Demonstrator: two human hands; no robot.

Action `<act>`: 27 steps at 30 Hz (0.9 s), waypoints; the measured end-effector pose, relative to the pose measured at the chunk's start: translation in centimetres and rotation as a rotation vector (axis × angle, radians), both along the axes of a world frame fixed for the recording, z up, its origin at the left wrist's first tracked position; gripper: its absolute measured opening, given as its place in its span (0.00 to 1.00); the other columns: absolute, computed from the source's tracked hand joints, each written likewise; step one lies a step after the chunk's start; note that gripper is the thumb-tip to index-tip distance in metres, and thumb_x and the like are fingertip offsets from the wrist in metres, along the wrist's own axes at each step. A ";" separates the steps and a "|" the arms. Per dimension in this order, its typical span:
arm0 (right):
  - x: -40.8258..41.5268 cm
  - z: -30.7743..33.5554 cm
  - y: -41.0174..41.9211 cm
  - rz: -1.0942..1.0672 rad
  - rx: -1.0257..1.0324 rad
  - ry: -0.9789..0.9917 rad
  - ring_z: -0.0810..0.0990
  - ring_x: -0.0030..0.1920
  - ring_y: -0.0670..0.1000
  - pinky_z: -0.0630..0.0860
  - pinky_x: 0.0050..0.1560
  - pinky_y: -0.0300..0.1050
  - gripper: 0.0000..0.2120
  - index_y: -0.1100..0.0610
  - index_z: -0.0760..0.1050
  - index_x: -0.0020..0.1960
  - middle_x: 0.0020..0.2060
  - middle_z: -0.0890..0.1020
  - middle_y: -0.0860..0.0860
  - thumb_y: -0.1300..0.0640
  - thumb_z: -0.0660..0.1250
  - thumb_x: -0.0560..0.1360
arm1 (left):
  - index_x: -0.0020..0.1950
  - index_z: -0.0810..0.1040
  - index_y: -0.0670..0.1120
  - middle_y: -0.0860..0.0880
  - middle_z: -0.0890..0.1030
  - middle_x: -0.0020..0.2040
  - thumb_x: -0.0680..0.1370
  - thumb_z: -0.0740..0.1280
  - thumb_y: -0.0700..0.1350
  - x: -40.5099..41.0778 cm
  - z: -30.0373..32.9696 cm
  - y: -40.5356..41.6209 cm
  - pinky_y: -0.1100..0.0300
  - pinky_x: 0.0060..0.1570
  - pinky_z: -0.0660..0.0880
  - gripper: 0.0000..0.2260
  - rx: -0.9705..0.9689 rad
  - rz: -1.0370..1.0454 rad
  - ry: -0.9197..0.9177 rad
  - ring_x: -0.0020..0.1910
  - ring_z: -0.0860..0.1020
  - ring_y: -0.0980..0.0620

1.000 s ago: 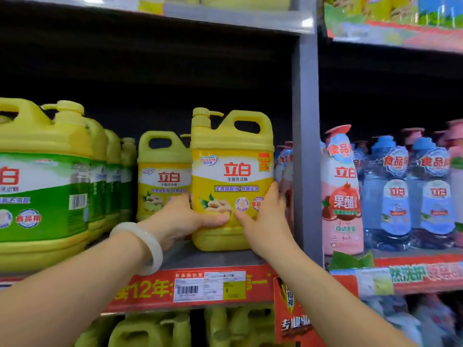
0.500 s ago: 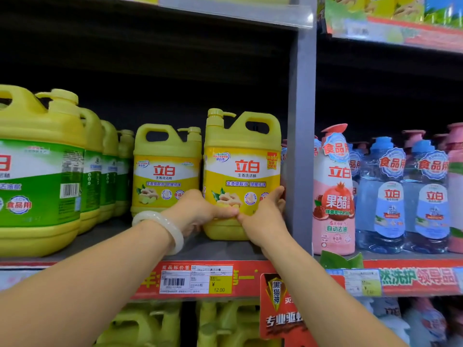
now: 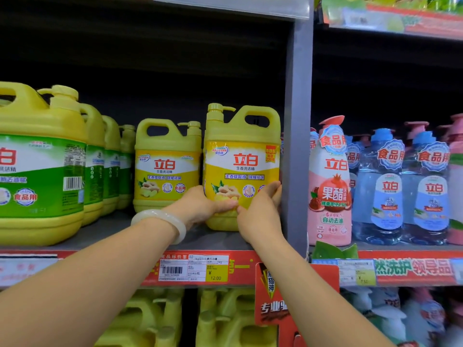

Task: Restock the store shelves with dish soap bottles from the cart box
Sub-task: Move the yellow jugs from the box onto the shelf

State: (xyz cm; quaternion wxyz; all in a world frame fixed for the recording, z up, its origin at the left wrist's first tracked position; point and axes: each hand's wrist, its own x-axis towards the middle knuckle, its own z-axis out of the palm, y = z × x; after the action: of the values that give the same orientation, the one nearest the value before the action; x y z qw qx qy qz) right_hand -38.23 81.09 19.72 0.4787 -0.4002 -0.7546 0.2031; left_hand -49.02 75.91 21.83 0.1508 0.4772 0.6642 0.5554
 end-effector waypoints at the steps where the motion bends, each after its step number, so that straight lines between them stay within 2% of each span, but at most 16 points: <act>1: -0.1 -0.1 0.0 -0.011 0.012 -0.015 0.47 0.77 0.59 0.57 0.74 0.54 0.43 0.62 0.33 0.75 0.76 0.38 0.56 0.59 0.64 0.77 | 0.60 0.76 0.44 0.48 0.81 0.57 0.68 0.76 0.49 0.1 0.1 -0.1 0.50 0.59 0.75 0.23 -0.034 0.013 0.041 0.55 0.79 0.47; 6: 0.1 -0.2 -0.5 -0.041 0.043 -0.047 0.49 0.76 0.62 0.58 0.74 0.54 0.44 0.64 0.36 0.75 0.76 0.41 0.59 0.58 0.66 0.76 | 0.64 0.71 0.42 0.45 0.77 0.60 0.70 0.74 0.52 0.5 0.4 -1.9 0.54 0.58 0.74 0.28 -0.195 0.164 0.232 0.57 0.76 0.46; 10: 0.4 -0.3 -1.6 -0.087 0.150 -0.079 0.54 0.75 0.63 0.58 0.72 0.53 0.39 0.66 0.44 0.75 0.75 0.48 0.63 0.56 0.65 0.77 | 0.70 0.66 0.41 0.44 0.72 0.67 0.71 0.73 0.50 0.5 -0.1 -5.3 0.54 0.62 0.71 0.32 -0.089 0.321 0.424 0.65 0.72 0.46; 13: 0.8 -0.6 -2.3 -0.049 0.382 -0.068 0.57 0.73 0.63 0.53 0.73 0.52 0.32 0.68 0.57 0.72 0.72 0.59 0.64 0.57 0.66 0.75 | 0.64 0.73 0.41 0.44 0.77 0.61 0.72 0.73 0.45 0.0 -1.4 -9.4 0.53 0.62 0.73 0.23 0.052 0.373 0.451 0.59 0.77 0.47; 15: 1.0 -0.7 -2.9 0.026 0.479 0.006 0.63 0.69 0.65 0.58 0.70 0.56 0.26 0.69 0.66 0.67 0.67 0.66 0.66 0.60 0.67 0.73 | 0.59 0.76 0.39 0.44 0.80 0.56 0.73 0.72 0.42 -0.3 -2.7 -12.7 0.54 0.59 0.74 0.16 0.080 0.423 0.492 0.54 0.79 0.48; 17: 0.9 -0.7 -3.8 0.076 0.545 0.039 0.69 0.63 0.68 0.64 0.65 0.60 0.22 0.70 0.72 0.62 0.61 0.71 0.68 0.60 0.65 0.71 | 0.57 0.78 0.39 0.44 0.81 0.54 0.73 0.71 0.42 -1.0 -3.9 -16.0 0.55 0.58 0.74 0.14 0.047 0.469 0.526 0.54 0.80 0.47; 19: 0.2 -0.7 -5.7 0.136 0.551 0.023 0.72 0.59 0.69 0.66 0.63 0.58 0.24 0.70 0.73 0.59 0.56 0.74 0.69 0.58 0.62 0.67 | 0.58 0.78 0.41 0.45 0.81 0.55 0.73 0.71 0.44 -2.0 -4.9 -18.6 0.57 0.58 0.73 0.15 -0.043 0.521 0.567 0.56 0.79 0.48; 22: -2.5 -1.3 -10.4 0.270 0.593 -0.094 0.74 0.58 0.67 0.65 0.62 0.54 0.22 0.69 0.74 0.59 0.54 0.76 0.68 0.57 0.62 0.69 | 0.60 0.77 0.43 0.45 0.80 0.56 0.73 0.71 0.47 -3.3 -5.7 -22.4 0.59 0.55 0.72 0.17 -0.163 0.572 0.541 0.58 0.77 0.47; 24: -4.8 -2.6 -14.5 0.394 0.645 -0.245 0.73 0.60 0.65 0.66 0.63 0.54 0.18 0.66 0.74 0.59 0.56 0.75 0.65 0.58 0.66 0.73 | 0.62 0.75 0.43 0.45 0.78 0.61 0.73 0.71 0.48 -4.3 -6.4 -25.0 0.61 0.55 0.70 0.20 -0.241 0.588 0.548 0.60 0.76 0.47; 27: -8.4 -5.8 -21.2 0.585 0.629 -0.530 0.71 0.62 0.61 0.69 0.62 0.52 0.19 0.61 0.72 0.61 0.59 0.73 0.60 0.53 0.67 0.74 | 0.62 0.75 0.42 0.43 0.78 0.60 0.73 0.72 0.49 -6.0 -8.3 -29.5 0.62 0.52 0.70 0.21 -0.332 0.626 0.564 0.58 0.76 0.46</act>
State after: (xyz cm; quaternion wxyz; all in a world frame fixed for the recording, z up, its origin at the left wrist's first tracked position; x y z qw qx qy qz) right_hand -46.64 59.94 13.88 0.2910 -0.0461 -0.9555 -0.0169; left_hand -55.04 46.45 13.55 -0.1368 0.3552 0.8717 0.3086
